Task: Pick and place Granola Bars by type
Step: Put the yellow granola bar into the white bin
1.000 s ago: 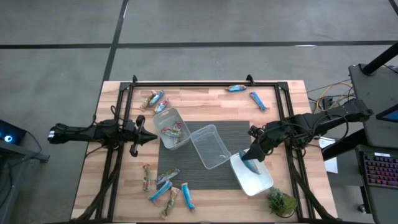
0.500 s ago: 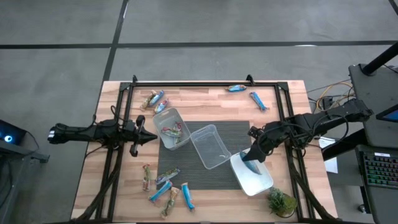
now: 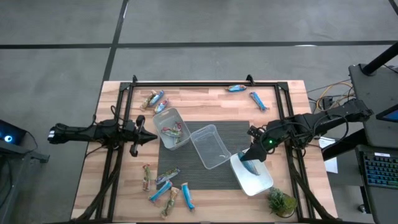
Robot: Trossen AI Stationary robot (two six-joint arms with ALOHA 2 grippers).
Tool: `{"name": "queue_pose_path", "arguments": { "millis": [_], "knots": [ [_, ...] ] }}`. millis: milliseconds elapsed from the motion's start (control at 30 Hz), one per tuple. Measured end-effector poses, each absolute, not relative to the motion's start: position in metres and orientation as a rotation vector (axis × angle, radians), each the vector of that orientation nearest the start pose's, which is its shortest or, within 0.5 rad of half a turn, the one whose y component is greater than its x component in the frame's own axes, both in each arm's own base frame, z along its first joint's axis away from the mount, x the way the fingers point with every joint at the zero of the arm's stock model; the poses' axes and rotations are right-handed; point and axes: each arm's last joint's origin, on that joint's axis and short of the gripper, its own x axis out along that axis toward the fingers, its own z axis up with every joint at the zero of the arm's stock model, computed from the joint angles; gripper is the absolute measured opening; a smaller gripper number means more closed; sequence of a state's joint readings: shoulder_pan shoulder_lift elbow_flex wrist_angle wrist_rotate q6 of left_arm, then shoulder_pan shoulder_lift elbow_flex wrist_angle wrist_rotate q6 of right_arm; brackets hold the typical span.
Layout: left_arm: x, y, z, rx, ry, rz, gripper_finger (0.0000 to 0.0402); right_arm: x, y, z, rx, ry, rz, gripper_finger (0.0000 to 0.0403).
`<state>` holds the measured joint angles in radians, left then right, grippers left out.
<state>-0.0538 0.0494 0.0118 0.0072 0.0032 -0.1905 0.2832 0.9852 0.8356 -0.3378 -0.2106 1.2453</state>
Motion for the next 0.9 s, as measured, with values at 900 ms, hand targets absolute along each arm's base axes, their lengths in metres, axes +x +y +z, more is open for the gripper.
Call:
{"name": "queue_pose_path", "arguments": {
  "millis": [900],
  "knots": [
    [0.0999,-0.0055,0.1643,-0.19,0.036,-0.054,0.0,0.2012,0.0649,0.3033,1.164,0.703,0.133,0.0059]
  ]
}}
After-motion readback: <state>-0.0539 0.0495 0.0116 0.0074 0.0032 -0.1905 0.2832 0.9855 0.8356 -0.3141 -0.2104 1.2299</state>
